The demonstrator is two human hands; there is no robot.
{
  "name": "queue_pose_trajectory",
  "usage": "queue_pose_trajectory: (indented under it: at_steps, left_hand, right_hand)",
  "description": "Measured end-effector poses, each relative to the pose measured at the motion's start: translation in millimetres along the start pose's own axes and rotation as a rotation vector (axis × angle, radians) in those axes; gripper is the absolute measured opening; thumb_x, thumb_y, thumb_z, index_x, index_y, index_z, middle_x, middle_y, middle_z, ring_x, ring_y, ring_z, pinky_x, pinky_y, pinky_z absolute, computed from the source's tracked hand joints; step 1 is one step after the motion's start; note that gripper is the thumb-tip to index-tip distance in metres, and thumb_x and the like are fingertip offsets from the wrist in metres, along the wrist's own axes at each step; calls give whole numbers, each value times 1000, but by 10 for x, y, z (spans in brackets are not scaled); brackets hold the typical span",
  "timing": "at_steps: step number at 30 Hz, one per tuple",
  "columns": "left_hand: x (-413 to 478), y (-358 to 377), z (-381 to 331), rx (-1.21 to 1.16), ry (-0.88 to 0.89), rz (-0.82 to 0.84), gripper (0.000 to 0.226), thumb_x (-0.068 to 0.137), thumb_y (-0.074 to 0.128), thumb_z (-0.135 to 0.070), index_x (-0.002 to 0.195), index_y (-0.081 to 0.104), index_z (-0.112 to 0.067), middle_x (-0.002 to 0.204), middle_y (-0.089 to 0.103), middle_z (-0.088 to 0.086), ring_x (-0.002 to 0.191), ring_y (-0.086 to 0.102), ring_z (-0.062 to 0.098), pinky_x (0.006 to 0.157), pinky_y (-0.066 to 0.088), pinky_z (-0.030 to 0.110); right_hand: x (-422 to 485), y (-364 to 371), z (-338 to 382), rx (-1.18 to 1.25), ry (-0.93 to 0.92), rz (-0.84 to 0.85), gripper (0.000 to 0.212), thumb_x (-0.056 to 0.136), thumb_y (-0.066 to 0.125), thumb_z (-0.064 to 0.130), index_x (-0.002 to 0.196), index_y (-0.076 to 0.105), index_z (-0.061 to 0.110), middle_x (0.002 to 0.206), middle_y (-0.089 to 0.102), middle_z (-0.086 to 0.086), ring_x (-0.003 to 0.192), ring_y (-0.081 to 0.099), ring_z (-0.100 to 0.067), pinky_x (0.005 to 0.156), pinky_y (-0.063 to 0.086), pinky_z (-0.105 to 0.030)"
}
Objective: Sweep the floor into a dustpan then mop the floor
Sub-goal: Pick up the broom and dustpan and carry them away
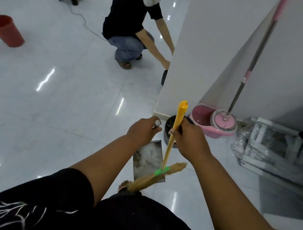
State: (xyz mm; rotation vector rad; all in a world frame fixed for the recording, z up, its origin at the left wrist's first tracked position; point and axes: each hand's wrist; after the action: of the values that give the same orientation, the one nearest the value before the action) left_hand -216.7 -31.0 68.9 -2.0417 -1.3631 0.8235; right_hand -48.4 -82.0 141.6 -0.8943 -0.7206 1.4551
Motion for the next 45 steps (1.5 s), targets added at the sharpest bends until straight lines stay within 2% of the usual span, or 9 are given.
queue_pose_trajectory:
  at_steps: [5, 10, 16, 24, 27, 32, 36, 39, 45]
  left_hand:
    - [537, -69, 44, -37, 41, 40, 19, 95, 56, -34, 108, 56, -20, 99, 68, 9, 87, 62, 30, 75, 50, 35]
    - [1017, -54, 44, -77, 37, 66, 15, 95, 58, -29, 105, 58, -19, 98, 67, 7, 87, 62, 26, 73, 48, 31]
    - [1544, -19, -5, -84, 13, 75, 15, 96, 57, -27, 105, 58, -16, 94, 67, 8, 84, 62, 24, 74, 50, 34]
    - [2201, 54, -37, -27, -45, 107, 18, 96, 56, -26, 111, 59, -16, 103, 68, 8, 90, 62, 22, 80, 51, 35]
    - [2407, 120, 1, -25, -68, 115, 18, 96, 56, -27, 111, 58, -17, 103, 68, 8, 91, 62, 24, 81, 53, 37]
    - [2800, 216, 104, -62, -71, 127, 17, 95, 58, -24, 109, 59, -15, 98, 68, 9, 87, 63, 26, 74, 49, 32]
    - [3114, 270, 249, -88, -64, 158, 17, 95, 59, -25, 108, 60, -15, 97, 68, 9, 85, 64, 25, 75, 51, 35]
    - [3309, 308, 404, -115, -81, 167, 18, 94, 60, -23, 110, 61, -15, 98, 69, 9, 84, 62, 23, 72, 48, 29]
    - [3607, 442, 643, -174, -93, 201, 20, 93, 61, -15, 113, 63, -12, 102, 70, 7, 92, 65, 21, 83, 52, 31]
  right_hand:
    - [334, -10, -37, 8, 71, -19, 15, 92, 56, 29, 93, 54, 14, 82, 64, -4, 77, 61, -24, 70, 53, -43]
    - [695, -27, -150, 18, 92, -30, 16, 93, 56, 29, 94, 55, 13, 81, 64, -3, 76, 61, -22, 70, 52, -42]
    - [1233, -54, -382, 57, 40, -9, 21, 96, 48, 38, 89, 53, 18, 73, 59, 1, 70, 60, -20, 64, 50, -38]
    - [1955, -7, -782, 85, 5, 12, 24, 95, 45, 45, 84, 49, 24, 66, 51, 8, 65, 55, -18, 57, 42, -30]
    - [2191, 12, -893, 68, 14, 13, 25, 95, 47, 43, 84, 52, 20, 67, 52, 5, 66, 56, -21, 57, 43, -30]
    - [2532, 80, -1016, 49, 70, 43, 29, 95, 49, 38, 93, 58, 10, 79, 63, -8, 75, 60, -28, 65, 49, -37]
    - [2787, 180, -1081, 42, 158, 54, 28, 96, 50, 35, 94, 58, 8, 79, 64, -10, 77, 61, -29, 67, 49, -36]
    - [2942, 290, -1107, 53, 193, 55, 24, 95, 52, 29, 95, 59, 6, 79, 64, -11, 78, 61, -29, 67, 49, -36]
    - [3208, 475, -1196, 53, 228, 35, 24, 95, 52, 28, 94, 59, 5, 79, 66, -13, 75, 62, -30, 67, 49, -37]
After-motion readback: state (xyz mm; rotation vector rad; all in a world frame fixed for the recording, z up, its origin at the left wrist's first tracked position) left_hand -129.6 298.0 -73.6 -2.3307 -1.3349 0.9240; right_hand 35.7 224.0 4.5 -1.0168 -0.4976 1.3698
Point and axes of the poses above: each hand's wrist, its own x-axis towards the middle knuckle, its own y-axis out of the palm, z = x × y
